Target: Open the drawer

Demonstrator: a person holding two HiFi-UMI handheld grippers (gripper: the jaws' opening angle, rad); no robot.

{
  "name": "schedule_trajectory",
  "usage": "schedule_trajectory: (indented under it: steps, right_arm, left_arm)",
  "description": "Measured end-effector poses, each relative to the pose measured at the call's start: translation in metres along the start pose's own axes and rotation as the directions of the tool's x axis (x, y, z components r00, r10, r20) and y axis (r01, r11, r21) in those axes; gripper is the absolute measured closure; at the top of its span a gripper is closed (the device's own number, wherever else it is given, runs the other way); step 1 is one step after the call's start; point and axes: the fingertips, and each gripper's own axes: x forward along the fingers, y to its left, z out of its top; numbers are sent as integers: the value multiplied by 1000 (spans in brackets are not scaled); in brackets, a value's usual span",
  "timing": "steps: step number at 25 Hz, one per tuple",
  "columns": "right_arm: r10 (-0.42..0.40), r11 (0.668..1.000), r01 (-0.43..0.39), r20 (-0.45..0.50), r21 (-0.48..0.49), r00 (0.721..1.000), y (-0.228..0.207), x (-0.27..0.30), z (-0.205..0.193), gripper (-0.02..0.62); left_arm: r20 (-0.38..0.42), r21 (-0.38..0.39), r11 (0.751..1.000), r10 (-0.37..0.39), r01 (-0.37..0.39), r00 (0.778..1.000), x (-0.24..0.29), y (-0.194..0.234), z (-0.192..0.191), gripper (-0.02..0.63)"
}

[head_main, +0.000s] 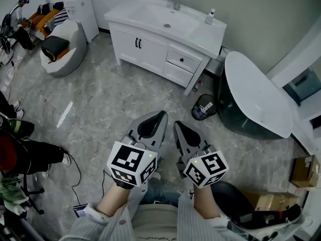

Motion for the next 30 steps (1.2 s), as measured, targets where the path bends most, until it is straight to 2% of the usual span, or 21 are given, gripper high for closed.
schedule_trajectory:
  steps: [14, 23, 30]
  right_arm:
    - [-88, 995, 87, 37, 40, 995, -48, 117, 27, 591]
    - [-155, 986, 152, 62, 62, 986, -78, 156, 42, 591]
    - [-204, 977, 199, 56, 76, 977, -87, 171, 44, 591]
  left_arm:
    - [-27, 38, 997, -65, 66, 998, 84, 102, 35, 591]
    - [-37, 53, 991, -122, 124, 992, 120, 134, 49, 591]
    - [-45, 46, 987, -151, 153, 988, 126, 154, 53, 591]
